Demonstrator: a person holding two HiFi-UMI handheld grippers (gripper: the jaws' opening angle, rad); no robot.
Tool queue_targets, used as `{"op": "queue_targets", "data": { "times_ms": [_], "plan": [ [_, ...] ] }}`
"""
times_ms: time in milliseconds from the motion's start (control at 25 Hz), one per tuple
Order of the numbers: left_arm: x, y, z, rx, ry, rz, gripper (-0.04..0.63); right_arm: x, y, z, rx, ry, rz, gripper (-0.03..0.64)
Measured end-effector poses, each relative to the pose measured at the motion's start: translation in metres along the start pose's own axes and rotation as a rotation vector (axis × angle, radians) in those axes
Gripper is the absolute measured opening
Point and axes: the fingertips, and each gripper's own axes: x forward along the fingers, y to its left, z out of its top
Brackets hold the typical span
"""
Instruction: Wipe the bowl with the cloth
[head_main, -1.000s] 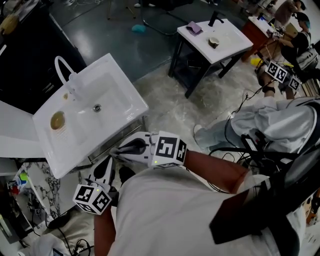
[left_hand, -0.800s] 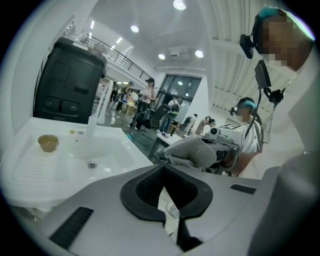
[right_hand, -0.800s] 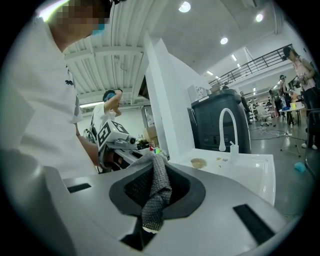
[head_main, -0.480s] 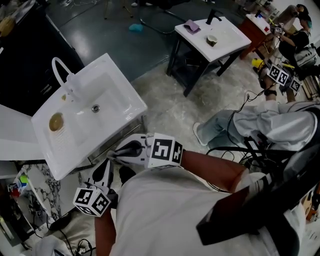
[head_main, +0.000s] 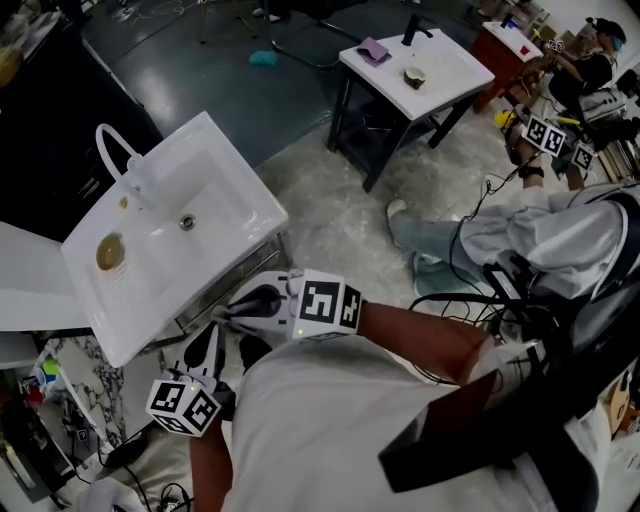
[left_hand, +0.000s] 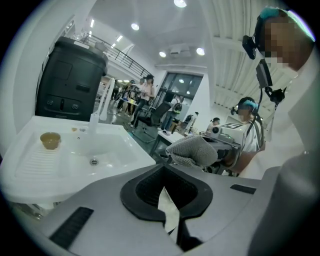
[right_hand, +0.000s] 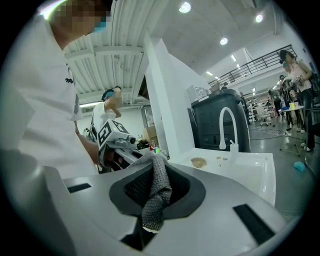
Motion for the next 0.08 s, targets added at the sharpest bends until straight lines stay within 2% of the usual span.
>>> {"op": "queue_targets", "data": {
  "times_ms": [80],
  "plan": [
    [-0.0003, -0.0016, -0.0001, -0.003, 0.004, -0.002, 0.011, -0.0013, 0.0016, -0.001, 0.002, 0.003, -0.003, 0.037]
  ]
}}
